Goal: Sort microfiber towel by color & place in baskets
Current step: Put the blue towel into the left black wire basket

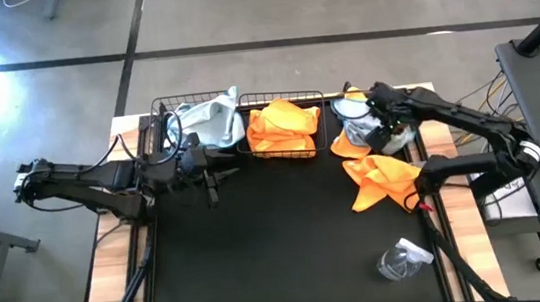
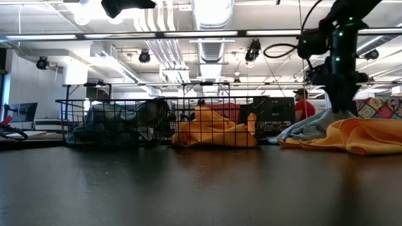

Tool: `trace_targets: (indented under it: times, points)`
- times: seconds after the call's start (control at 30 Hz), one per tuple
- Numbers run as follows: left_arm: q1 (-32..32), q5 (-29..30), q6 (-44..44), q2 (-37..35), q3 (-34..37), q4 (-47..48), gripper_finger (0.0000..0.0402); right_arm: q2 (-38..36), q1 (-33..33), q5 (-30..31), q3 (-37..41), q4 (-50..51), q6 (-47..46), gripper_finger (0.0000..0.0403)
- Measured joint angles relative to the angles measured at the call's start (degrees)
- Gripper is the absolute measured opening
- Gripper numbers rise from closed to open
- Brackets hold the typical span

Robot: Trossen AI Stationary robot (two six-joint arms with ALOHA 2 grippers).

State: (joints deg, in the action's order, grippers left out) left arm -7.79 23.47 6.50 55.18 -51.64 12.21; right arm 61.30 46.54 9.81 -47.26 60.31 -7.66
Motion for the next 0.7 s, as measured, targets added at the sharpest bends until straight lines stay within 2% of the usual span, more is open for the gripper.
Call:
trace_targets:
  times: [0.4,0.7]
  points:
    - [0.0,0.0,0.4,0.0,0.0,0.3,0.0158,11.6,0.0,0.2,-11.2,-0.5,12.7,0.0201]
    - [0.0,0.0,1.9,0.0,0.0,0.9,0.0158,21.4,0.0,0.3,-17.6,6.5,19.6,0.0201]
